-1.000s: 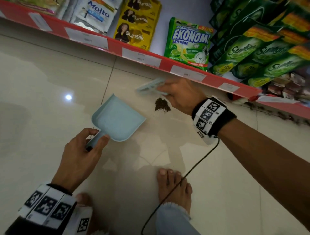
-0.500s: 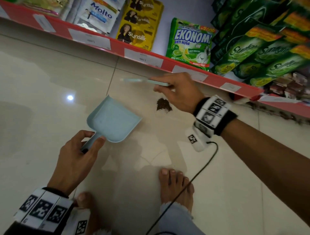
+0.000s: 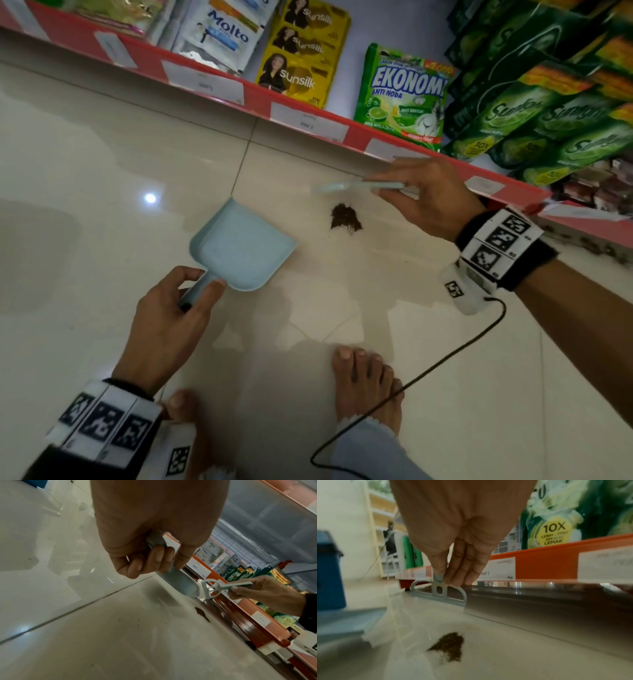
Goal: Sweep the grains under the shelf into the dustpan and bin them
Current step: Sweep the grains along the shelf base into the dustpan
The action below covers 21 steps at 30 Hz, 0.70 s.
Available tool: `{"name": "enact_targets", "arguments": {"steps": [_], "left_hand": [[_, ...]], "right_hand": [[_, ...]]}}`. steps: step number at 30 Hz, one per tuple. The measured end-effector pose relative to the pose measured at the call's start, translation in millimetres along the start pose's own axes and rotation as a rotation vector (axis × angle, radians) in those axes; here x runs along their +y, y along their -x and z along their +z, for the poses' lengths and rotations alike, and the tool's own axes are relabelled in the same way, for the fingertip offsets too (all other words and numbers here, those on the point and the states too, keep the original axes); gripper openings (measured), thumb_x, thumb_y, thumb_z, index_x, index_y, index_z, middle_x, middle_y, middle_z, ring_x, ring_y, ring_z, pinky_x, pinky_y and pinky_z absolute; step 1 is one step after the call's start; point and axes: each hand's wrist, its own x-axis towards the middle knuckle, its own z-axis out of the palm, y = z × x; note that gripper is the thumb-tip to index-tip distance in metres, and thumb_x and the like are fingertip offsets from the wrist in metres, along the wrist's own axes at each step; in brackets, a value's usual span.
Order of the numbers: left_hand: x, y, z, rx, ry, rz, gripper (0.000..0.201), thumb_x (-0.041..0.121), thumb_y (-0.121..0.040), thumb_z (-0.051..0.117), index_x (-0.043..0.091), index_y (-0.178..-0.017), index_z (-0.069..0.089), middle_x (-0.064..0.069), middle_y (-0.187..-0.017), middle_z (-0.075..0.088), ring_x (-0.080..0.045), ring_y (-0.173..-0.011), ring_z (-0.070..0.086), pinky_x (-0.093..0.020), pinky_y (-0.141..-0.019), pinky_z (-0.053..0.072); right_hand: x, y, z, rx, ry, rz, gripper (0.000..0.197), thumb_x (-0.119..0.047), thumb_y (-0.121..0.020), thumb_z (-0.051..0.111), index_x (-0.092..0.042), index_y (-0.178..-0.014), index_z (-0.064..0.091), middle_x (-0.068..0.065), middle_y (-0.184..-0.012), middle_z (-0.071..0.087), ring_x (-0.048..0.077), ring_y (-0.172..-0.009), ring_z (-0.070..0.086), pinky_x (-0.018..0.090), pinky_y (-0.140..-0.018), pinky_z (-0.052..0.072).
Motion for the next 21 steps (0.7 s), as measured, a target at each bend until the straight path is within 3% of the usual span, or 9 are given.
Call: {"name": "enact_targets", "arguments": {"steps": [4, 7, 9, 13, 17, 21], "left_hand": [[4, -2, 1, -0.013, -0.008, 0.028, 0.022, 0.037, -0.092, 0.062, 0.016, -0.097, 0.062, -0.003, -0.055, 0.057, -0.015, -0.046, 0.048, -0.029, -0.05, 0.037], [1, -1, -2, -0.009, -0.014, 0.025, 0.024, 0.037, -0.092, 0.062, 0.013, -0.098, 0.062, -0.005, -0.056, 0.057, -0.021, -0.048, 0.048, -0.028, -0.052, 0.037], [-2, 0, -4, -0.003, -0.016, 0.011, 0.024, 0.036, -0.092, 0.062, 0.013, -0.098, 0.062, -0.004, -0.055, 0.056, -0.02, -0.048, 0.048, -0.027, -0.052, 0.036], [-7, 3, -5, 0.003, -0.032, -0.002, 0.023, 0.036, -0.093, 0.061, 0.013, -0.097, 0.062, -0.001, -0.053, 0.053, -0.019, -0.047, 0.047, -0.028, -0.051, 0.035], [-5, 0, -1, 0.001, -0.003, -0.009, 0.023, 0.038, -0.092, 0.062, 0.015, -0.097, 0.062, -0.004, -0.057, 0.058, -0.02, -0.05, 0.051, -0.029, -0.052, 0.039], [0, -6, 8, -0.012, 0.0, 0.023, 0.024, 0.039, -0.091, 0.063, 0.016, -0.097, 0.061, -0.001, -0.054, 0.056, -0.007, -0.042, 0.048, -0.029, -0.049, 0.037]], "right_hand": [[-20, -6, 20, 0.227, -0.256, 0.198, 0.024, -0.033, -0.095, 0.063, -0.014, -0.091, 0.077, 0.001, -0.079, 0.072, 0.022, -0.069, 0.066, 0.042, -0.069, 0.056], [-34, -10, 42, 0.229, -0.467, 0.374, 0.031, -0.031, -0.094, 0.064, -0.01, -0.074, 0.074, 0.002, -0.072, 0.075, 0.02, -0.064, 0.071, 0.038, -0.064, 0.06], [-36, -10, 54, 0.126, -0.524, 0.43, 0.03, -0.028, -0.094, 0.065, -0.01, -0.072, 0.074, 0.003, -0.07, 0.075, 0.016, -0.063, 0.07, 0.029, -0.061, 0.058], [-18, -6, 51, -0.066, -0.248, 0.375, 0.032, -0.029, -0.094, 0.063, -0.004, -0.077, 0.074, 0.01, -0.071, 0.073, 0.029, -0.067, 0.069, 0.043, -0.068, 0.058], [9, 2, 26, 0.066, -0.028, 0.398, 0.035, -0.03, -0.093, 0.061, -0.003, -0.073, 0.071, 0.012, -0.066, 0.07, 0.029, -0.06, 0.064, 0.044, -0.061, 0.055], [17, 9, 8, 0.073, -0.29, 0.504, 0.021, -0.016, -0.092, 0.062, -0.005, -0.079, 0.075, 0.005, -0.078, 0.075, 0.018, -0.072, 0.072, 0.041, -0.078, 0.061]]}}
